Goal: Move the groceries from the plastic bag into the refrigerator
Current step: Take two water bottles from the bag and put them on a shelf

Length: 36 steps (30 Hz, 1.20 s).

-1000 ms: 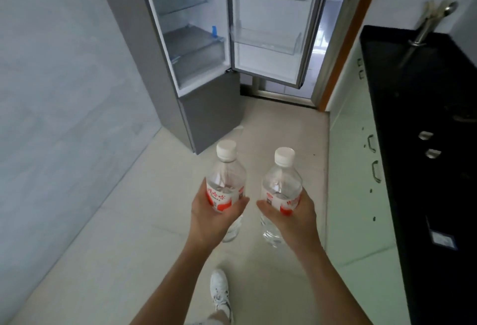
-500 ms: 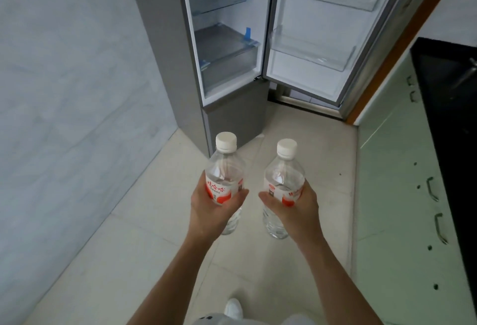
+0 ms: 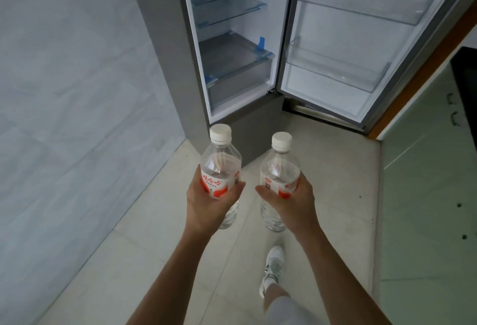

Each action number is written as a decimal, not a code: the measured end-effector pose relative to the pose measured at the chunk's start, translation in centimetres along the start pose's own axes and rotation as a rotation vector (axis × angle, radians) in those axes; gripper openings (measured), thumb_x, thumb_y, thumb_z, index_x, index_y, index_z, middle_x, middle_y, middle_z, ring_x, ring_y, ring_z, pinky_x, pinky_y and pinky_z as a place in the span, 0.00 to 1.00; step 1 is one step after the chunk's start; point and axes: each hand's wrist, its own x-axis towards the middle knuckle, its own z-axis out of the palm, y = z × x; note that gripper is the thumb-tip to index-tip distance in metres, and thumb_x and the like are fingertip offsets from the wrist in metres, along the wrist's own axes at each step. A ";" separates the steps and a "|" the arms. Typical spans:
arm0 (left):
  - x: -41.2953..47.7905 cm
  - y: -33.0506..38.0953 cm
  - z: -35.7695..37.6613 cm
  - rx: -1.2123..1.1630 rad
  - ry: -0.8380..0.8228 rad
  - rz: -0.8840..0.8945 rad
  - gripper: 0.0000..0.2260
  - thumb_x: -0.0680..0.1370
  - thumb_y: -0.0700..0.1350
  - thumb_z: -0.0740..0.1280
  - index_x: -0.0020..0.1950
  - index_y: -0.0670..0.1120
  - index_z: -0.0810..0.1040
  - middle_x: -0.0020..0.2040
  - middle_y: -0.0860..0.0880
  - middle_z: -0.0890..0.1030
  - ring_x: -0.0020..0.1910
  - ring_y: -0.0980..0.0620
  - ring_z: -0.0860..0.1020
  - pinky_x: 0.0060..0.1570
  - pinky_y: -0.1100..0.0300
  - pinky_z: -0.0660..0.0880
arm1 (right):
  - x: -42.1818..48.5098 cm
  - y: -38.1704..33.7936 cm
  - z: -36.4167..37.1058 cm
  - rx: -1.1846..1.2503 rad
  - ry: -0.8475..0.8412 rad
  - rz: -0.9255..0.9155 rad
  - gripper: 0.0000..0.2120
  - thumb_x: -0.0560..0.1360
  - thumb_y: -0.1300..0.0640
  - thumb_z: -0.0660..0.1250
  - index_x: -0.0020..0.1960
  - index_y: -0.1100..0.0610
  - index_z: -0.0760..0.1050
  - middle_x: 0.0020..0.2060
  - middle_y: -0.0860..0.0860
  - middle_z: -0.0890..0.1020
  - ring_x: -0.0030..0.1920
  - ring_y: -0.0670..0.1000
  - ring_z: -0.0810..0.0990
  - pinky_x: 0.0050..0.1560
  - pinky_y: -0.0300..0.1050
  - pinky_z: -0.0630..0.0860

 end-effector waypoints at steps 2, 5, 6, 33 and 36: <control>3.1 0.3 1.8 0.000 0.025 -0.004 0.19 0.70 0.46 0.77 0.57 0.52 0.74 0.47 0.56 0.82 0.44 0.61 0.82 0.38 0.73 0.76 | 3.7 -0.1 -0.5 0.014 -0.021 -0.008 0.28 0.65 0.54 0.82 0.61 0.50 0.74 0.51 0.44 0.84 0.50 0.41 0.83 0.49 0.31 0.78; 8.1 1.4 5.2 -0.003 0.056 -0.007 0.20 0.70 0.47 0.77 0.57 0.54 0.73 0.48 0.57 0.81 0.44 0.59 0.82 0.38 0.73 0.76 | 9.5 -0.5 -1.6 0.001 -0.040 -0.052 0.28 0.65 0.55 0.82 0.61 0.49 0.74 0.50 0.43 0.83 0.50 0.40 0.82 0.49 0.30 0.78; 9.7 1.9 6.4 -0.006 0.060 -0.003 0.19 0.70 0.47 0.77 0.57 0.54 0.73 0.48 0.57 0.81 0.44 0.58 0.82 0.38 0.73 0.76 | 11.5 -0.6 -2.1 -0.011 -0.050 -0.064 0.28 0.65 0.54 0.82 0.60 0.48 0.73 0.50 0.43 0.83 0.50 0.40 0.82 0.50 0.31 0.78; 40.5 0.9 17.9 -0.041 0.143 -0.052 0.23 0.66 0.57 0.76 0.57 0.57 0.73 0.49 0.57 0.82 0.48 0.58 0.83 0.42 0.69 0.79 | 46.5 -0.6 1.0 -0.018 -0.148 -0.076 0.27 0.65 0.51 0.80 0.61 0.52 0.75 0.51 0.45 0.84 0.51 0.41 0.83 0.51 0.33 0.79; 45.0 1.2 18.2 -0.073 0.133 -0.075 0.23 0.63 0.58 0.74 0.55 0.58 0.73 0.50 0.57 0.81 0.47 0.59 0.82 0.43 0.69 0.77 | 51.0 -2.1 2.7 -0.016 -0.136 -0.073 0.27 0.64 0.48 0.79 0.59 0.49 0.74 0.49 0.43 0.84 0.51 0.42 0.83 0.52 0.35 0.80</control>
